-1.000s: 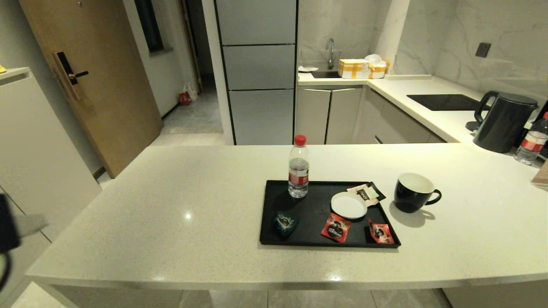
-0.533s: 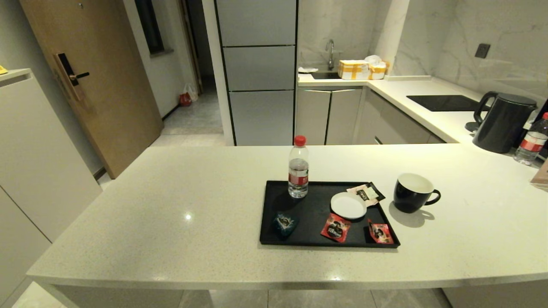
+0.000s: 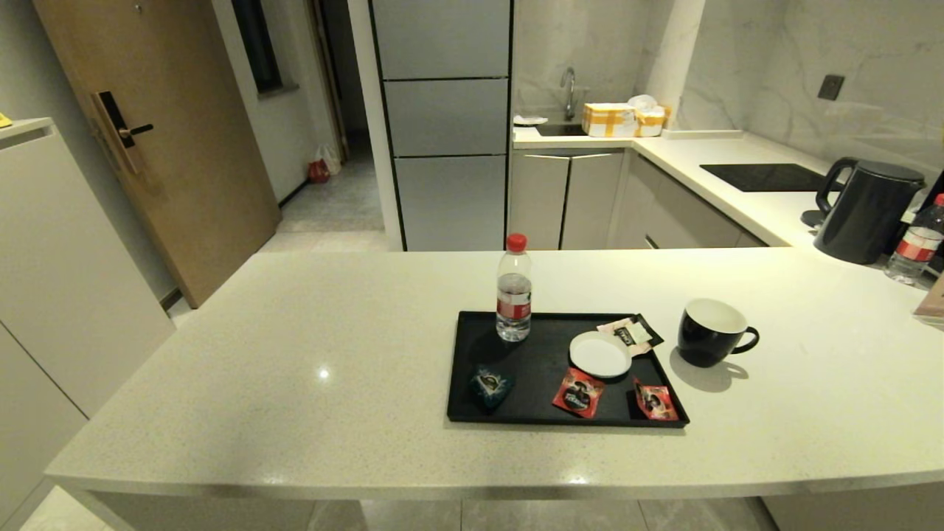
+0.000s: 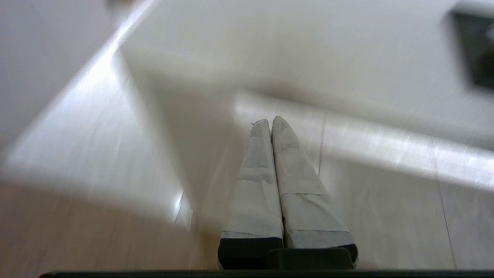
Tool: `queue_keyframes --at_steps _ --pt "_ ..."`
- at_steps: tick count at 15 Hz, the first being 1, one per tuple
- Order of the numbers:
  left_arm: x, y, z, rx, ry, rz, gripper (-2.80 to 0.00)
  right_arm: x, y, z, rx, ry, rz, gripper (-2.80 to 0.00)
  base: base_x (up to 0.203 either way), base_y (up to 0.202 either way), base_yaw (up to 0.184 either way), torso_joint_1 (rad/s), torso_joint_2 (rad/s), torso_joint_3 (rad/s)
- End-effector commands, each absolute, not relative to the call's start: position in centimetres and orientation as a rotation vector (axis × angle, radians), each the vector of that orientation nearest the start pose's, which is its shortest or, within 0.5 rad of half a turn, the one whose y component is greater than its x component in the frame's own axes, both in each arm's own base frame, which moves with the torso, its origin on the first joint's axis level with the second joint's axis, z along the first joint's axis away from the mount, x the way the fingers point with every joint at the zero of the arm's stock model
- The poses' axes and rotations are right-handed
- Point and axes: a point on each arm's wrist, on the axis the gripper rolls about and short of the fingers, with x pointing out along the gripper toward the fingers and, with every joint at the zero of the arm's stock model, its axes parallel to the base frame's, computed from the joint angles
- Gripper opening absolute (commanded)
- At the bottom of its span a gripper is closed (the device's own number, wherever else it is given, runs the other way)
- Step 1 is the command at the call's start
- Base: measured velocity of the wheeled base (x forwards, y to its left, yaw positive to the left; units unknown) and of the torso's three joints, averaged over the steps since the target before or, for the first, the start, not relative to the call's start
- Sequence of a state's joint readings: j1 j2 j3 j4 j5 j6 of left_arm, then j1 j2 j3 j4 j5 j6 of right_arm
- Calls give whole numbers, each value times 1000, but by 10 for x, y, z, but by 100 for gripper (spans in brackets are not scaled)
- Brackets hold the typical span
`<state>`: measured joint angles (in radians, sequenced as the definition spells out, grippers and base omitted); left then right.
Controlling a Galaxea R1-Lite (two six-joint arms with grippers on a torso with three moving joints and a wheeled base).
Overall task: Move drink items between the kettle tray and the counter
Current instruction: Return the tea cup to its original position
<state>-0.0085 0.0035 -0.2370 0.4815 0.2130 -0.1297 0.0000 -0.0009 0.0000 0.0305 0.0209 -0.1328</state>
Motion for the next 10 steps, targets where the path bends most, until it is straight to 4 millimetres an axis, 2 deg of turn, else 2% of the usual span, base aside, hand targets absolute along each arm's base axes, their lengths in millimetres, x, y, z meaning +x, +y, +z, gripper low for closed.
queue_keyframes --at_steps 1,3,5,7,10 --pt "-29 4 97 -91 -105 169 -280 -23 0 71 -133 31 24 -280 0 0 0 0 0 0" --pt "-25 2 94 -23 -164 86 -280 -23 0 71 -133 31 24 -280 0 0 0 0 0 0" --pt "-23 0 77 71 -1 -9 -280 -23 0 71 -133 31 24 -280 0 0 0 0 0 0" --pt "-26 0 76 32 59 -28 -280 -23 0 71 -133 31 24 -280 0 0 0 0 0 0" --pt "-26 0 76 20 61 -25 -280 -23 0 71 -133 31 24 -280 0 0 0 0 0 0"
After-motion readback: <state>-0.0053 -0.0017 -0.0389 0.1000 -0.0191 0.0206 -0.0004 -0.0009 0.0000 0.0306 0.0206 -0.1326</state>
